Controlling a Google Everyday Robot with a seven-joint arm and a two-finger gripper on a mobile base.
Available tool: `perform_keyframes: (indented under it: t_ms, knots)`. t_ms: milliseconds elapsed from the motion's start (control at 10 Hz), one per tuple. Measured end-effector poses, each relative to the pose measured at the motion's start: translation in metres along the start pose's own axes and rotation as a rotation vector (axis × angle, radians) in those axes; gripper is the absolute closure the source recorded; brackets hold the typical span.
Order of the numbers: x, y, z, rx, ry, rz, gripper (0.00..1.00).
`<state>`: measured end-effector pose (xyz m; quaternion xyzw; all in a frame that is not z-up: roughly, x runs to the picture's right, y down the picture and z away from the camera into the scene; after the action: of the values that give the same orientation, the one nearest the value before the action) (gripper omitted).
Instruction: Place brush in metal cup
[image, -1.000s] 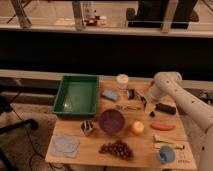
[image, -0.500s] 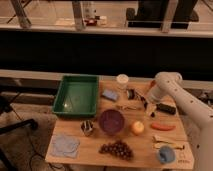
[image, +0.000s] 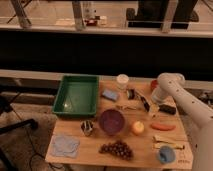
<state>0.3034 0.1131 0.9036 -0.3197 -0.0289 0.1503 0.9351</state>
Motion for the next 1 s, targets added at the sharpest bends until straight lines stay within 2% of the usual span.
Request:
perform_keyframes:
  t_ms: [1000]
  knots:
    - [-0.002, 0.0055, 0.0053, -0.048, 0.019, -0.032, 0.2]
